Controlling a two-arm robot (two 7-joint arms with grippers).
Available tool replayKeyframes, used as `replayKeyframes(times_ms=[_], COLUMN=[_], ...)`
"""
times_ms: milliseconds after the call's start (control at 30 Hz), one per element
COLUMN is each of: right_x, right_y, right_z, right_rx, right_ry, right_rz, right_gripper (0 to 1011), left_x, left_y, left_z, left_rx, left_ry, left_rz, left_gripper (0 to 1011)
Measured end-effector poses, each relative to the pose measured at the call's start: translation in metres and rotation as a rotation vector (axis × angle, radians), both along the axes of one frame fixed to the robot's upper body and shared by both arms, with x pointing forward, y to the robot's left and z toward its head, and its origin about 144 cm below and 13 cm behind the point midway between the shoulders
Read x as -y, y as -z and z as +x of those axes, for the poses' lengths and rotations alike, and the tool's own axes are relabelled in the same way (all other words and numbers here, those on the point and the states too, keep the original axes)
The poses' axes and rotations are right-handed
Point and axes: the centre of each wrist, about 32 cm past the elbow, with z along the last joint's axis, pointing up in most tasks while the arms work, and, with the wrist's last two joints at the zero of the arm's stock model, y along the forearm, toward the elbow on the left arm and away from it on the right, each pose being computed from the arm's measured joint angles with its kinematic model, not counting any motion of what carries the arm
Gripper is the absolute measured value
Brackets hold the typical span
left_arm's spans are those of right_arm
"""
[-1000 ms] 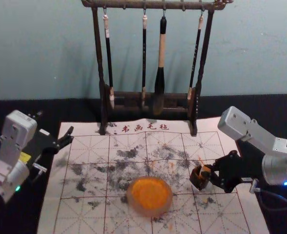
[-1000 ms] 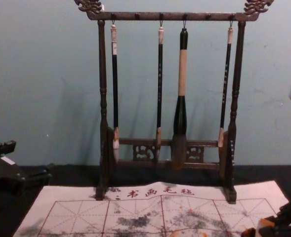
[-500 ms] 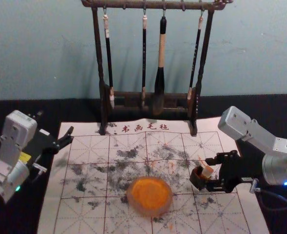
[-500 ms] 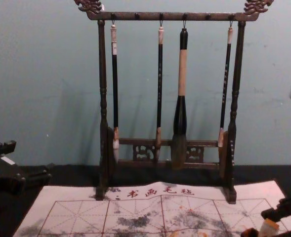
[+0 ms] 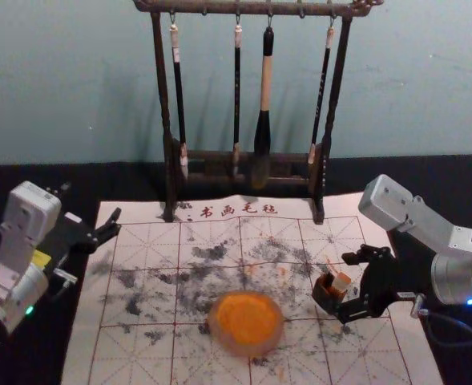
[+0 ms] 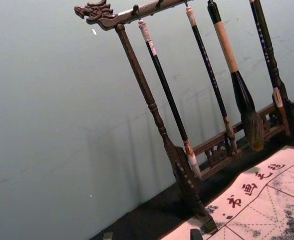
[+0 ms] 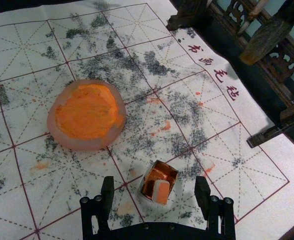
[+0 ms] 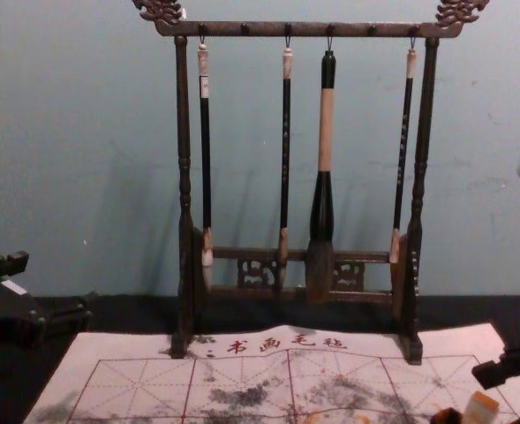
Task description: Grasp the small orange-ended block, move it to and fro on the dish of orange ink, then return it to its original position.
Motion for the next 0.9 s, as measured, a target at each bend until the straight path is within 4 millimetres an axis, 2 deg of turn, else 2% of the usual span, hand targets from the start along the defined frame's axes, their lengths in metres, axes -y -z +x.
replayKeyframes(times_ms=[300,500,567,700,900], right_x=[0.001,0.002,0.004,0.008,0.012], right_y=[-0.005,-0.003,0.006,0.026,0.057], right_z=[-0.010,-0.026,-0.035,-0.048,-0.064], right_rx=[0.125,0.317,0.412,0.498,0.524], right_ry=[0.070,0.215,0.305,0.410,0.506], right_rz=[0.092,0.208,0.228,0.220,0.164], right_gripper=[1000,1000,1000,1000,1000], left_x=[0.000,0.000,0.000,0.000,0.000], left_y=[0.000,0.000,0.000,0.000,0.000], left_z=[0.000,0.000,0.000,0.000,0.000], left_rx=[0.000,0.000,0.000,0.000,0.000], left_ry=[0.000,0.000,0.000,0.000,0.000], left_rz=[0.000,0.000,0.000,0.000,0.000], left_gripper=[1001,1001,1001,1001,1001])
